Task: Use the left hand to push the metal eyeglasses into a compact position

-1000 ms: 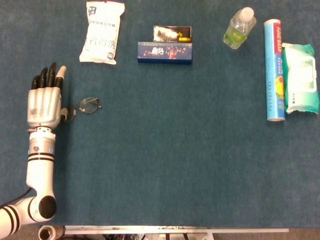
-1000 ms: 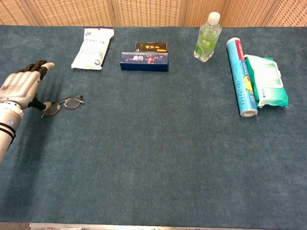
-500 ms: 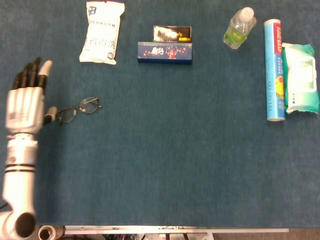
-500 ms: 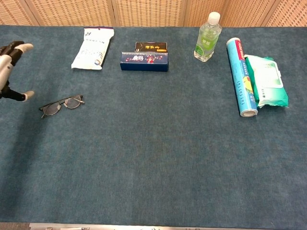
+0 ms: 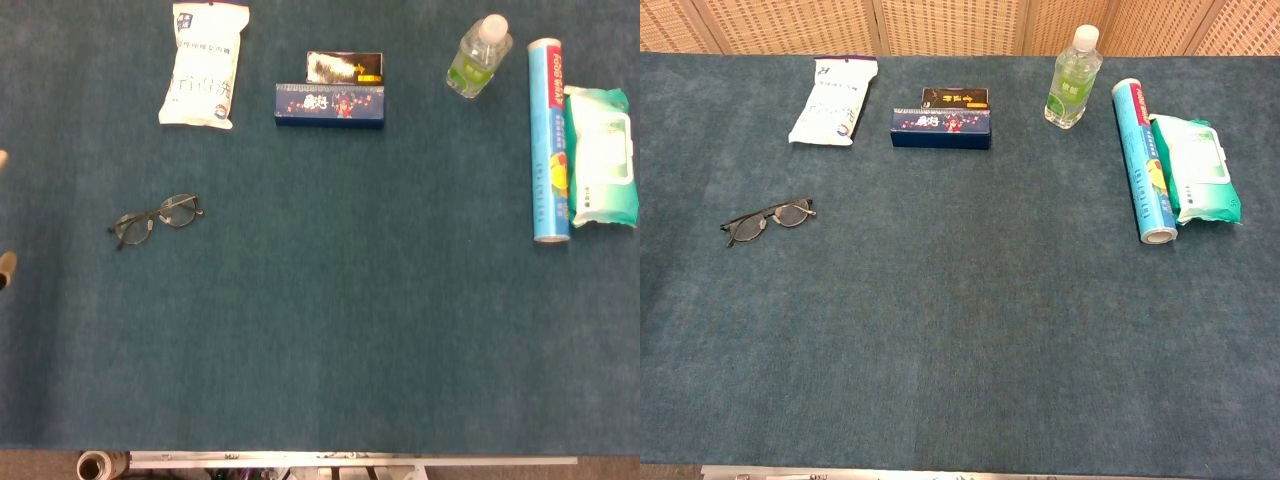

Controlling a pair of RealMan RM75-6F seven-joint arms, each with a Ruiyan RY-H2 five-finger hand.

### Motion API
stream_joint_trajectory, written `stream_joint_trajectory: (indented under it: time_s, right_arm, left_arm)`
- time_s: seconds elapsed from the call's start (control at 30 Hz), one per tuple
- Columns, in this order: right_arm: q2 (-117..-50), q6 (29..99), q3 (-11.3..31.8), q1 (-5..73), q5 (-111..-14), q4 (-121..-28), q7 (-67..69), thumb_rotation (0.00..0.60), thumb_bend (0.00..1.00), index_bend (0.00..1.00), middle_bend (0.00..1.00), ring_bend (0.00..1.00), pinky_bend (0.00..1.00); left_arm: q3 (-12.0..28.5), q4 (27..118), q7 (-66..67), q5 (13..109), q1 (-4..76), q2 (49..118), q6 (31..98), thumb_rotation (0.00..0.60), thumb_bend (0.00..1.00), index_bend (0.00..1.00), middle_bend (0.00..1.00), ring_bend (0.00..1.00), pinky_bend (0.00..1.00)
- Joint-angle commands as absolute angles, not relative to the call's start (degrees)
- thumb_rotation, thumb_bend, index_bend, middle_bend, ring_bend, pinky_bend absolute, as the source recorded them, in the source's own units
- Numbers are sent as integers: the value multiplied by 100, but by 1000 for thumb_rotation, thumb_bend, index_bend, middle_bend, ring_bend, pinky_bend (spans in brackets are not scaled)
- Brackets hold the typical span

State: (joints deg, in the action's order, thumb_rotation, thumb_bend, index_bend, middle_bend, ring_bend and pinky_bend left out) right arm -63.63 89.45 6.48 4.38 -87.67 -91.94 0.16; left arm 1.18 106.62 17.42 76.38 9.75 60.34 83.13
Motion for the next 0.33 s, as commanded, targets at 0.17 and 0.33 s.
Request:
stream_joint_trajectory:
  time_s: [0.17,0.33]
  right_arm:
    - [-6478,8820,634,504,-8708,-9132,-164,600,280,430,353,170,390]
    - [-6524,8677,650,563,-8602,-9071,-202,600,280,430,353,170,390]
  left_arm:
    - [32,9812,443,8350,463,6070,9083,600,225,116,0,0,110]
    - [112,9558,392,8248,449,6105,9012,600,225,130,6,0,110]
